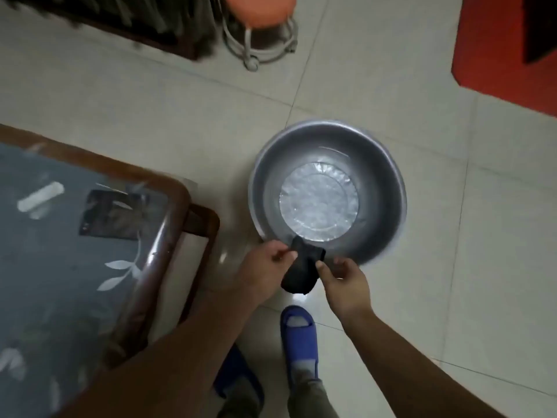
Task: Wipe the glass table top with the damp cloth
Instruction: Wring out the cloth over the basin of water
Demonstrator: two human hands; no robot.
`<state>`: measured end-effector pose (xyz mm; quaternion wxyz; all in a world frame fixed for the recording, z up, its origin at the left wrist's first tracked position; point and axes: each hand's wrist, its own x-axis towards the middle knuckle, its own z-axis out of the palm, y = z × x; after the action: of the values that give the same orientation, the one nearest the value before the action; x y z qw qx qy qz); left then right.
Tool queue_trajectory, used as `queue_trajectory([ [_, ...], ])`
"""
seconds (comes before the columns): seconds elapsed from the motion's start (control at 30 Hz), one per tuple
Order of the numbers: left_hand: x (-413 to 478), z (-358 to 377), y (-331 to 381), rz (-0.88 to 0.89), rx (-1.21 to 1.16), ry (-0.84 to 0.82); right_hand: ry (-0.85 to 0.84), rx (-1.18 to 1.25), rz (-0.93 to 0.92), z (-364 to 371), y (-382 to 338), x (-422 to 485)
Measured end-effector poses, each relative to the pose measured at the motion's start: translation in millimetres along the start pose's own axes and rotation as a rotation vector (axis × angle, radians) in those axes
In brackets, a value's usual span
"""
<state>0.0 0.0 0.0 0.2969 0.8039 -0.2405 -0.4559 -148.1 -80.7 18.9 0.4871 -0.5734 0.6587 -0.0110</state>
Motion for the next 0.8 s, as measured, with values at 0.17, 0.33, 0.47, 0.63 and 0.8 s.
queue_trajectory([
  [0.17,13,32,-9,0.064,0.058,0.079,0.02,0.231,0.158,24,27,22],
  [0.33,13,44,-9,0.022,-0.033,0.131,-0.031,0.396,0.178,40,30,27],
  [0.47,5,39,-6,0.005,-0.126,0.134,-0.093,0.349,0.13,37,30,26],
  [0.63,-10,20,9,-0.091,-0.419,0.201,-0.159,0.293,-0.012,17,4,6],
  [0.8,-35,-22,32,-0.214,-0.827,0.067,-0.344,0.33,-0.198,8,-58,-26],
])
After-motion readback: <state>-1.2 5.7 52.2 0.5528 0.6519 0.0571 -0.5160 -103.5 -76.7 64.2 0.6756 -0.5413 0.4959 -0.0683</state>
